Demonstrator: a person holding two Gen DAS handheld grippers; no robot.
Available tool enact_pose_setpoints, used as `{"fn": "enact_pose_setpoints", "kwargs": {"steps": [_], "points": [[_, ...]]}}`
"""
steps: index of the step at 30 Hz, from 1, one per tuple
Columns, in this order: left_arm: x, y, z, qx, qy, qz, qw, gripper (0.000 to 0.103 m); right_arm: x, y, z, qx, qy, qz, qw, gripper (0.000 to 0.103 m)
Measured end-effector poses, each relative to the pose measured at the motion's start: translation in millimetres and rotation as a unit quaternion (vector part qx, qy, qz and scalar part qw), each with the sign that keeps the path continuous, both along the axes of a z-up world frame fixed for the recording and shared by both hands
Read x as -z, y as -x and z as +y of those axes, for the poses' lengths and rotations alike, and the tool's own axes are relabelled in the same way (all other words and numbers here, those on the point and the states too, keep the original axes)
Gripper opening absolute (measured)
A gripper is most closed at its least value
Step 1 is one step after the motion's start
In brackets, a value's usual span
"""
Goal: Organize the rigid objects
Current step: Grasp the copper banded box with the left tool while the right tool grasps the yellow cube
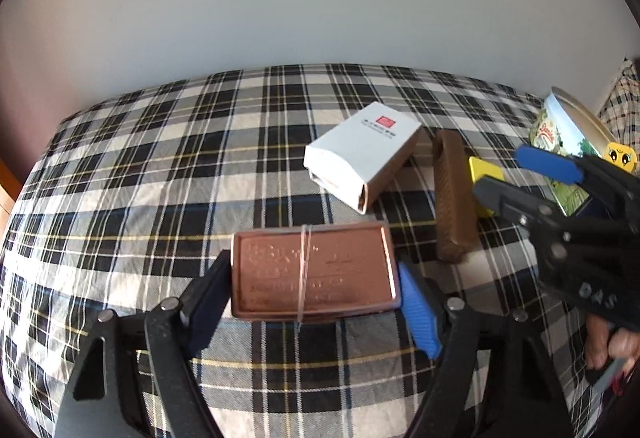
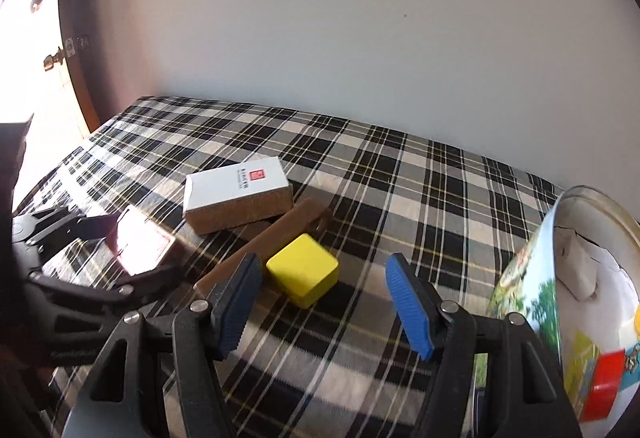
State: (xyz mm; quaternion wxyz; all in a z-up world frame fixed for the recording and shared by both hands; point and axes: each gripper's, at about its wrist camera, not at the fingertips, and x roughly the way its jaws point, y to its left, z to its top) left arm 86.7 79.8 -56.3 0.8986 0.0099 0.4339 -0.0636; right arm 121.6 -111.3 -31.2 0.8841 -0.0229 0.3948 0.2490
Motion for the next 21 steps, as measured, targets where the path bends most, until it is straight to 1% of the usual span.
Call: {"fn": "enact_pose_setpoints", "kwargs": {"steps": [3,6,8,9,11,14,16,18,20,21], "points": [[-1.1,-0.4,2.5,0.004,0.003,0.0,1.0,0.078,2.3,-3.8,3.1,-0.019,-0.001,0.005,1.0,0.067],[-3.1,-1.6,7.3,-0.008,0.009,-0.001,0.9999,0.078,6.3,-6.6,9.2,-0.038,0.003,0.018,0.999,0.066],[-4.1,-1.1,10.7,-0.016,0.011,-0.002,0.9998,0.078,11.1,-9.1,13.6,-0.044,0.012,0.03,0.999,0.051],[-5.3,-0.9,13.3,-0.021,0.013,-0.004,0.9997,0.078,13.7,-10.3,14.9,-0.048,0.014,0.039,0.998,0.041],[-9.0,0.6,18.8,-0.032,0.016,-0.012,0.9993,0.078,14.0,-10.0,13.7,-0.047,0.012,0.04,0.998,0.041],[-16.9,4.2,24.8,-0.049,0.011,-0.038,0.998,0.078,12.8,-7.5,9.8,-0.041,0.006,0.039,0.998,0.041],[-21.6,7.5,26.0,-0.057,0.003,-0.058,0.9967,0.078,7.3,-2.3,1.6,-0.03,-0.018,0.028,0.999,0.041],[-22.5,9.3,26.9,-0.061,0.004,-0.068,0.9958,0.078,1.2,4.9,-6.4,-0.022,-0.046,0.014,0.999,0.041],[-24.1,11.1,26.6,-0.065,0.004,-0.081,0.9946,0.078,-7.3,16.5,-14.9,-0.011,-0.075,-0.009,0.997,0.041],[-26.2,12.8,26.8,-0.067,0.004,-0.089,0.9938,0.078,-10.4,20.2,-17.1,-0.007,-0.082,-0.019,0.996,0.041]]}}
